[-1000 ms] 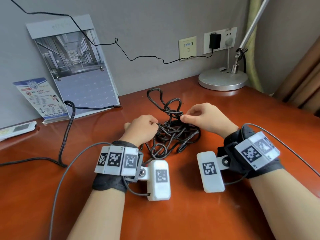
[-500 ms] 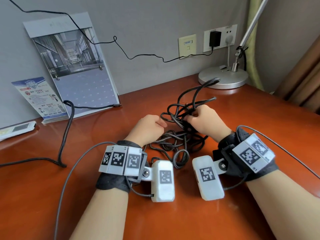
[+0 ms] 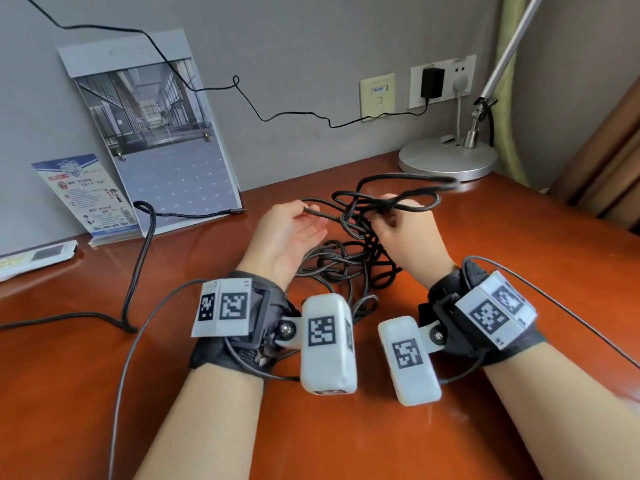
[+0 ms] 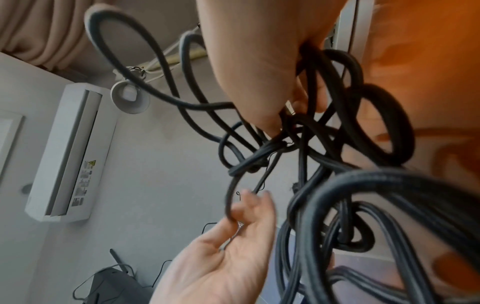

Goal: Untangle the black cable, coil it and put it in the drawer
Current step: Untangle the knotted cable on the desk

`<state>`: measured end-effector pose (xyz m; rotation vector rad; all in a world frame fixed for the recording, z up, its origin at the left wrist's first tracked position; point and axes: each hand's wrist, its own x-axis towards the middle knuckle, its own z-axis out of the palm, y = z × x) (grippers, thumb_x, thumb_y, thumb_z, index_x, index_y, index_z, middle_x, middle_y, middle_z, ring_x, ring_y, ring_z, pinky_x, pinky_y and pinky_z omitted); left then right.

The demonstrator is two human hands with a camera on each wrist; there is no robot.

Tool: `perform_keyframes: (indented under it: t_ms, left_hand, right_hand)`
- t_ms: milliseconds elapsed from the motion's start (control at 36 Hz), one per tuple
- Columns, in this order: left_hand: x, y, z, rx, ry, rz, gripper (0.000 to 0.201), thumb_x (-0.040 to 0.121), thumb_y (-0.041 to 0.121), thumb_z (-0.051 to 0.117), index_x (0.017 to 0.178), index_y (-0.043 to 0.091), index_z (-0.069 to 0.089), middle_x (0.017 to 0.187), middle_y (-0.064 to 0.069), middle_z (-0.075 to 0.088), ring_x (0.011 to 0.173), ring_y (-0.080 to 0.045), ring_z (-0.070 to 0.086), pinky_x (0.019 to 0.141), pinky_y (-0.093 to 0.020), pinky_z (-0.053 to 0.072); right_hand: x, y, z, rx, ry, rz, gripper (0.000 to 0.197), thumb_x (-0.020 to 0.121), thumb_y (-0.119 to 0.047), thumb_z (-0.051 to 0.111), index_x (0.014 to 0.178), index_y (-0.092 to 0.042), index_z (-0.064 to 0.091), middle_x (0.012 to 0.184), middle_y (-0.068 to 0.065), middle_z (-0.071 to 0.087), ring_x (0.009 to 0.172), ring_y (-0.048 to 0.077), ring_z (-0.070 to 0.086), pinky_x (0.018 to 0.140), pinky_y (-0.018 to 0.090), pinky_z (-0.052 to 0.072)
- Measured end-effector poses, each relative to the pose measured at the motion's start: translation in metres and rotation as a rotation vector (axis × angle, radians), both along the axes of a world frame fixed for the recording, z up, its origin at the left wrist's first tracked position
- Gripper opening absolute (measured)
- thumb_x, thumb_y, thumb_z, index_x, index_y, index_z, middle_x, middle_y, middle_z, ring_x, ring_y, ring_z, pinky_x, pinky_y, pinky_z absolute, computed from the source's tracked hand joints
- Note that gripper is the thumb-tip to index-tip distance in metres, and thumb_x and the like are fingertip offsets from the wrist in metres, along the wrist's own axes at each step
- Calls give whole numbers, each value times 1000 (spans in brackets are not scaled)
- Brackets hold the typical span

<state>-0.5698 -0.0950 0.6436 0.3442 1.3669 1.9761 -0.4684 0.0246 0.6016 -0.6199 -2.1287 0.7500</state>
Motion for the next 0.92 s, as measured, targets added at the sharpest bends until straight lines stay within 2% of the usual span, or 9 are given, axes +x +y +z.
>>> perform_keyframes:
  t_ms: [83,139,194,333,417,556,639,778,917]
  left_hand:
    - [-4,-1,8,228,-197,66,32,101,8,31,71,11,41,51,1,41,51,-11,48,64,-31,54]
    - [-6,-1,10,252,-227,72,32,102,10,28,73,12,40,41,8,31,34,-5,33,40,-18,41]
    - [-6,-1,9,200,-189,47,32,103,13,27,75,10,42,39,10,29,30,-2,25,32,-15,27]
    - [3,0,7,240,-247,-71,33,102,22,34,82,4,52,57,2,49,37,-5,41,37,-16,38]
    - [14,4,4,265,-259,-159,36,100,26,35,82,4,57,74,-8,64,65,-20,65,70,-30,53]
    - [30,9,-5,-33,16,-204,24,99,6,33,83,11,51,74,-3,65,90,-20,60,99,-39,39]
    - [31,11,-6,-52,140,-152,27,99,1,32,81,11,49,61,0,55,80,-18,60,94,-36,44]
    - [22,8,4,45,170,53,25,99,1,35,83,5,55,61,-1,46,50,-10,48,63,-28,55]
    - [15,5,12,161,72,234,24,100,12,45,79,6,56,68,0,53,38,-4,39,46,-19,46]
  right_hand:
    - [-1,1,-1,49,86,2,15,89,-3,54,94,-6,68,84,3,63,74,13,53,62,17,34]
    - [-1,1,-2,63,106,16,16,89,-2,55,94,-5,69,87,-1,63,79,11,53,70,17,35]
    - [0,1,-2,69,127,33,16,88,0,55,94,-4,69,88,-1,63,82,11,54,73,16,35]
    - [-2,4,-6,23,120,7,15,87,1,55,92,-2,69,87,-1,62,84,13,55,75,18,36]
    - [-4,8,-11,-56,143,-83,14,86,0,56,88,-1,69,83,4,63,82,19,58,68,16,33]
    - [-3,18,-18,-158,82,-202,17,90,-7,56,94,3,69,93,17,68,89,28,62,62,19,31]
    - [-3,17,-17,-189,80,-194,18,90,-10,57,97,1,70,96,16,69,93,28,62,65,17,32]
    - [-5,8,-12,-207,94,-129,17,90,-13,58,97,-5,71,91,9,69,89,23,64,78,29,47]
    - [-8,-1,-8,-192,159,-21,15,90,-9,57,95,-7,70,86,3,68,85,22,66,76,32,52]
